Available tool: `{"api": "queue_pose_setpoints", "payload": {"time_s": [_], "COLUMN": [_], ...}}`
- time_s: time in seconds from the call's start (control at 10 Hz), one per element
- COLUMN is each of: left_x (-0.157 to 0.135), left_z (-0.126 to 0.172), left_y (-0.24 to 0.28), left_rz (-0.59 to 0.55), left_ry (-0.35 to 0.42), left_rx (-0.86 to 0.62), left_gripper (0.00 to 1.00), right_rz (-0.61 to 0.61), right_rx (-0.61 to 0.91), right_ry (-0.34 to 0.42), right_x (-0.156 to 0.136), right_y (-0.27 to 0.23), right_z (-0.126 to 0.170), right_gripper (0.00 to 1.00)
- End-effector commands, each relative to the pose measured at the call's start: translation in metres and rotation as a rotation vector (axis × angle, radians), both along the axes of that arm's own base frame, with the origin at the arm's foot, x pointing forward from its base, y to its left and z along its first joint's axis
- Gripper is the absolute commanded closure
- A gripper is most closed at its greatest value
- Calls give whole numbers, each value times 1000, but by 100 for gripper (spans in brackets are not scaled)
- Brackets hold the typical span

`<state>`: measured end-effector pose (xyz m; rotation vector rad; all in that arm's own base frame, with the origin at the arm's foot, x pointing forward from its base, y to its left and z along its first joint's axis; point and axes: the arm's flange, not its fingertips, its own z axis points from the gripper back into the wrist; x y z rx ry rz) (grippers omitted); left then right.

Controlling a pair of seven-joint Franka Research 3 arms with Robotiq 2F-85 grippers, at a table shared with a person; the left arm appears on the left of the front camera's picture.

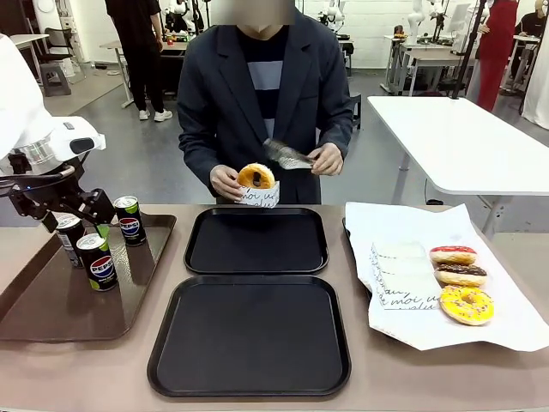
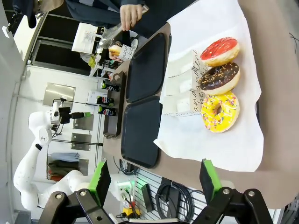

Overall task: Set up donuts and drinks on trays.
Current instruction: Pick up one Pepsi coke and place it on the Flat Tray.

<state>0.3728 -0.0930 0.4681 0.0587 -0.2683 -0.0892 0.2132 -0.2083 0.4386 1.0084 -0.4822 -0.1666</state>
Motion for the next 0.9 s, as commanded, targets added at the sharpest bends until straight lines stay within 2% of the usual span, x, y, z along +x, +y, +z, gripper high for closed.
{"api": "queue_pose_setpoints", "payload": {"time_s": [0.0, 0.2, 0.3, 0.6, 0.8], "left_x": [-6, -1, 19, 55, 77], "left_z": [-2, 1, 3, -4, -13], "left_y": [1, 0, -6, -7, -4], "left_rz": [21, -2, 84, 211, 242], "left_ry": [-8, -3, 2, 111, 167], "left_rx": [22, 0, 30, 43, 20], "left_gripper": [0, 0, 0, 0, 0], "right_rz": [3, 3, 3, 3, 3], "right_rx": [9, 9, 9, 9, 9], "right_ry": [-6, -6, -6, -6, -6], "right_x": [0, 0, 0, 0, 0], "right_y": [-1, -1, -1, -1, -1], "right_z": [-2, -2, -2, -2, -2], "right_gripper": [0, 0, 0, 0, 0]}}
